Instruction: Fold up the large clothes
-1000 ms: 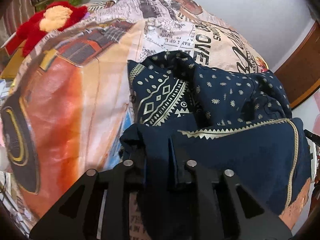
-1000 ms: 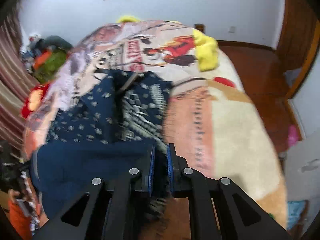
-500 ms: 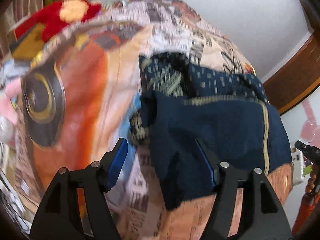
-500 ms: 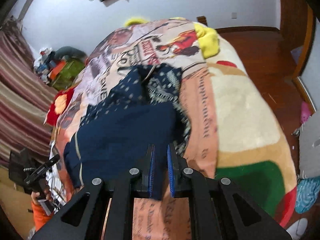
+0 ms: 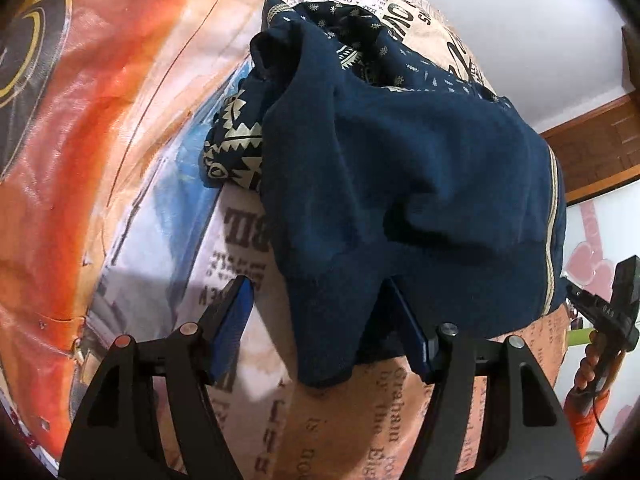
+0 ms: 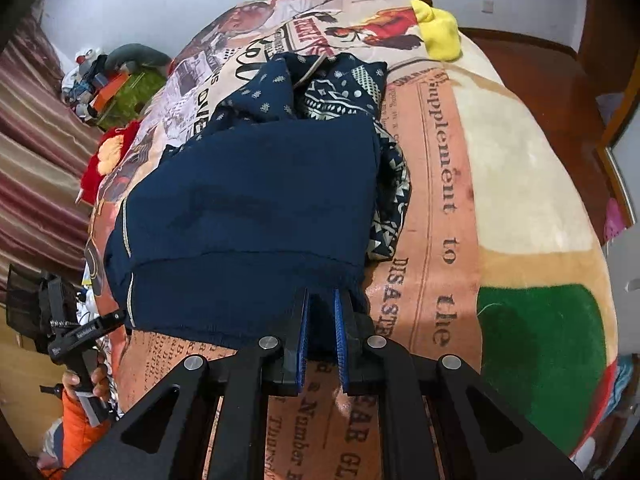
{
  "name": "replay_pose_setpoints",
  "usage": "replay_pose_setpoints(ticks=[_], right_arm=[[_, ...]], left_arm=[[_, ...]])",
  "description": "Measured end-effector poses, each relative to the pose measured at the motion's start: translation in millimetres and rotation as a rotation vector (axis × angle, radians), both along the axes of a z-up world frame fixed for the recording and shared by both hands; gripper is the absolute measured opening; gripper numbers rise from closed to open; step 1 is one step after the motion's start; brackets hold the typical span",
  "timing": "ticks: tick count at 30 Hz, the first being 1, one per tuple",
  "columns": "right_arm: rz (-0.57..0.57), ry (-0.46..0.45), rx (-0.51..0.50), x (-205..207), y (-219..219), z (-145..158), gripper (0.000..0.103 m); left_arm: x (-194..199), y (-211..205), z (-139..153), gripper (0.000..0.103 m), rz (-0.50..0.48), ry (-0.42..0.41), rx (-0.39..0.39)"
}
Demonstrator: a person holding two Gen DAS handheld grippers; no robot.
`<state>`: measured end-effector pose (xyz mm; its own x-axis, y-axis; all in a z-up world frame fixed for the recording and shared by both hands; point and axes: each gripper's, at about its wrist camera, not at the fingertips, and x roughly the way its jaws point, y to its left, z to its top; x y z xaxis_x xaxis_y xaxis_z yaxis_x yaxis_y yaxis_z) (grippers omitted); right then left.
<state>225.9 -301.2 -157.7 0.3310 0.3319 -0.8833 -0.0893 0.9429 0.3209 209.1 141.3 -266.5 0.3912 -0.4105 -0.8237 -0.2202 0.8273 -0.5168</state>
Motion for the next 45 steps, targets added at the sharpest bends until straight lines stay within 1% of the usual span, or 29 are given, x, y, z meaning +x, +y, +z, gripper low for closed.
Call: replay_pose_setpoints(ticks=[4, 5, 6, 8, 9, 10, 11, 12, 15, 18, 21, 24, 26, 28, 29, 31, 34, 36, 38, 40, 43, 45], right_arm=[[0.020, -0.046, -0.067, -8, 0, 13, 0.008], [0.019, -0.065, -0.082, -10, -1, 16, 0.008], [0.014, -0.073, -0.093, -11, -3, 17, 0.008], [0.006, -0.059, -0.090, -12, -6, 12, 0.008], [0.006, -0.033, -0.074, -10, -7, 6, 0.008], [-0.002, -0.020, -0.062, -8, -8, -1, 0.008], [-0.008, -0.027, -0.056, -8, -8, -3, 0.008], [-0.012, -0.038, -0.055, -8, -7, -4, 0.008], [0.022, -0.036, -0.063, -2, 0, -5, 0.008], [0.023, -0.016, -0.020, 5, 0, -11, 0.008], [0.023, 0.001, 0.016, 12, 0, -17, 0.008], [0.023, 0.019, 0.037, 19, 3, -23, 0.008], [0.026, 0.028, 0.051, 24, 5, -25, 0.008], [0.032, 0.027, 0.093, 30, 4, -26, 0.008], [0.024, 0.027, 0.141, 34, 2, -27, 0.008], [0.013, 0.028, 0.190, 38, 0, -27, 0.007], [0.034, -0.038, 0.220, 45, 3, -11, 0.007], [0.057, -0.101, 0.230, 53, 9, 8, 0.007], [0.063, -0.144, 0.240, 63, 15, 22, 0.007], [0.063, -0.172, 0.242, 75, 19, 30, 0.007], [0.055, -0.202, 0.237, 108, 31, 30, 0.007], [0.042, -0.208, 0.218, 127, 34, 25, 0.007]], left_arm=[[5, -6, 3, 0.067, -0.028, -0.020, 0.000], [7, -8, 5, 0.064, -0.033, -0.026, -0.003], [9, -12, 8, 0.059, -0.046, -0.041, -0.005], [11, -20, 14, 0.038, -0.076, -0.068, 0.003], [13, -24, 18, 0.033, -0.091, -0.080, 0.014], [14, -29, 23, 0.025, -0.110, -0.096, 0.040], [14, -33, 27, 0.022, -0.127, -0.108, 0.069], [14, -40, 33, 0.021, -0.153, -0.127, 0.111], [11, -50, 46, 0.019, -0.200, -0.168, 0.161], [10, -54, 59, 0.019, -0.221, -0.205, 0.175], [13, -59, 73, 0.019, -0.232, -0.240, 0.167], [20, -64, 92, 0.016, -0.248, -0.294, 0.170], [27, -67, 105, 0.012, -0.247, -0.337, 0.173], [37, -66, 119, 0.010, -0.238, -0.374, 0.164], [42, -65, 125, 0.009, -0.231, -0.385, 0.155], [53, -59, 138, 0.008, -0.215, -0.412, 0.125], [74, -46, 153, 0.008, -0.179, -0.444, 0.068], [91, -34, 159, 0.008, -0.149, -0.458, 0.026], [112, -21, 159, 0.008, -0.101, -0.451, 0.023], [134, -8, 152, 0.007, -0.055, -0.413, 0.013], [169, 11, 132, 0.007, 0.005, -0.341, -0.025], [188, 21, 119, 0.007, 0.035, -0.303, -0.011]])
